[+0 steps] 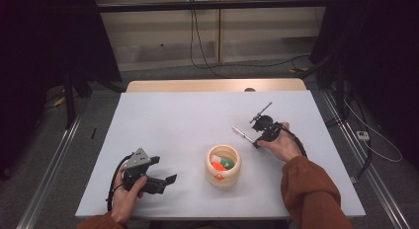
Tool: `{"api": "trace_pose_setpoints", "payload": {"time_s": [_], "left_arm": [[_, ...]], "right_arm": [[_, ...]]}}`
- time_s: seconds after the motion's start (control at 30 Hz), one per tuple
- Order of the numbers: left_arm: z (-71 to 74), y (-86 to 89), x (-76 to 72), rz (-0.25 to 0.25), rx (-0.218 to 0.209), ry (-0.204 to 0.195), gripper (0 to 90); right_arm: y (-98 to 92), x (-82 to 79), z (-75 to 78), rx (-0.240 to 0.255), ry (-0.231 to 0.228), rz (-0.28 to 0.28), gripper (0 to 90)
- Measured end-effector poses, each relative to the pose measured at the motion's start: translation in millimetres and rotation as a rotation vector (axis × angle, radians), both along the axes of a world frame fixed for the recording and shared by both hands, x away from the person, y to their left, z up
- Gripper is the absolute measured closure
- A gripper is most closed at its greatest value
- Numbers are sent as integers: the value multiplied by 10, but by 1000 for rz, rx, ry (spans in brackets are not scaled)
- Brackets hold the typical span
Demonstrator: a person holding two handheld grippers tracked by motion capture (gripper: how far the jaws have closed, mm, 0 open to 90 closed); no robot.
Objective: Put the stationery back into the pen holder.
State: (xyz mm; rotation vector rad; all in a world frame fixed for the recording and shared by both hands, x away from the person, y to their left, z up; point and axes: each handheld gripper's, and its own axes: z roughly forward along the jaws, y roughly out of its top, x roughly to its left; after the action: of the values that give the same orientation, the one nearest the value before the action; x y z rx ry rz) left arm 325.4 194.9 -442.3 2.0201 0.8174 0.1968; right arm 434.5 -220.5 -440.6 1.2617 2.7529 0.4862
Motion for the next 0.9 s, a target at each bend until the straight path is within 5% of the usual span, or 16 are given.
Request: {"api": "trace_pose_setpoints", "payload": {"time_s": [0.43,0.9], "left_arm": [[-3,2,3,1,-3,-2,63],[-6,-10,-2,-2,0,-2,61]], "right_arm": [[-82,-41,-6,60,-18,-19,808],[-305,-276,40,165,-75,-48,808]]}}
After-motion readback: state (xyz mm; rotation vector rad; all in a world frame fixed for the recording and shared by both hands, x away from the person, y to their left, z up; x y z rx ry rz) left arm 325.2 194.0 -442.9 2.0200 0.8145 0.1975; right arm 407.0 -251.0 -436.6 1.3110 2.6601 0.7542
